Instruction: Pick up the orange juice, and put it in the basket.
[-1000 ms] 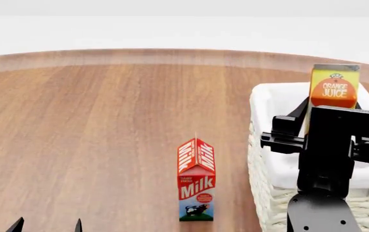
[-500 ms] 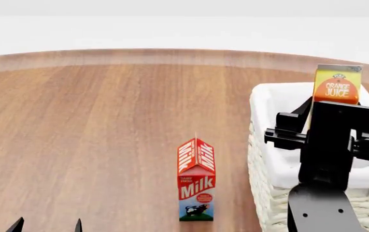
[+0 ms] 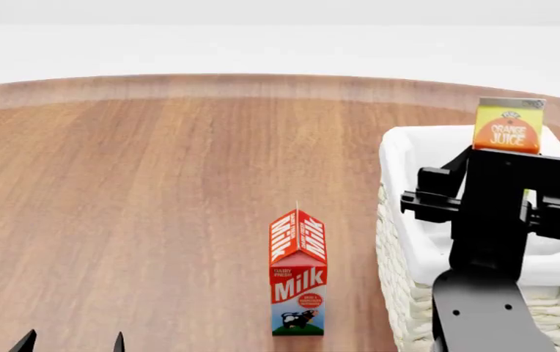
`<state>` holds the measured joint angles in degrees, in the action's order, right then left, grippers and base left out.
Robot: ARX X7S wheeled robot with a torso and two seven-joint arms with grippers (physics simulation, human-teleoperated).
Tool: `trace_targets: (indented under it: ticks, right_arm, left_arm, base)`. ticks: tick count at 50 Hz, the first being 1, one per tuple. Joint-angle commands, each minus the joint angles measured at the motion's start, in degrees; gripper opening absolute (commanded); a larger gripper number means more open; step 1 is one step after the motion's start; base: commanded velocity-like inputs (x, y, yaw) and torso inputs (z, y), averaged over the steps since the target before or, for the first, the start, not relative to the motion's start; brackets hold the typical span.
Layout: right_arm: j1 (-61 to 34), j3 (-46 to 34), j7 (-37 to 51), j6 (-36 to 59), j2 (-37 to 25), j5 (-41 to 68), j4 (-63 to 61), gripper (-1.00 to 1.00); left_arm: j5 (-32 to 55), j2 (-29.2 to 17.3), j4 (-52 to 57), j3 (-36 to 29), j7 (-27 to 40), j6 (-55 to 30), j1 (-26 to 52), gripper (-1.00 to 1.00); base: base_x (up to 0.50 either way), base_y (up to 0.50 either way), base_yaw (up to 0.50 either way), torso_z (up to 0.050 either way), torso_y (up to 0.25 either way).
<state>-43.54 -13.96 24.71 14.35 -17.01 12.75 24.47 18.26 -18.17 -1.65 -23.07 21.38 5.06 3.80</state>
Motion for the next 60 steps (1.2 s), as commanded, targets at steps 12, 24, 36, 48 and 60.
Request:
trace_targets:
  ticks: [12,24,36,48,60]
  right_arm:
    - [-2.51,-0.89,-0.66,-1.79,0.75,-3.13,3.49,-1.0]
    - [-3.79,-1.52,-0.98,-4.92,2.03,-3.53,8.45,-1.0]
    - [-4.78,-1.99,-1.15,-6.58,2.47,-3.88,11.45,-1.0]
    - [-4.81,-2.46,-1.05,-7.33,2.49,-4.24,12.47,-1.0]
    - [-5.27,-2.74,-1.0,-7.0,2.49,-4.27,12.32,-1.0]
  left_arm:
    - [0.18,-0.18,-0.03,-0.26,0.21,0.1,0.08,1.0]
    - [0.27,-0.27,-0.05,-0.4,0.32,0.16,0.12,1.0]
    - [0.36,-0.36,-0.07,-0.54,0.43,0.21,0.17,1.0]
    - [0.45,-0.44,-0.08,-0.67,0.54,0.26,0.21,1.0]
    - [0.54,-0.53,-0.1,-0.8,0.64,0.31,0.25,1.0]
  base:
    - [0.0,0.0,0.0,0.0,0.001]
    - [0.0,0.0,0.0,0.0,0.001]
    - [0.0,0.0,0.0,0.001,0.001]
    - [0.0,0.0,0.0,0.0,0.001]
    - [0.0,0.0,0.0,0.0,0.001]
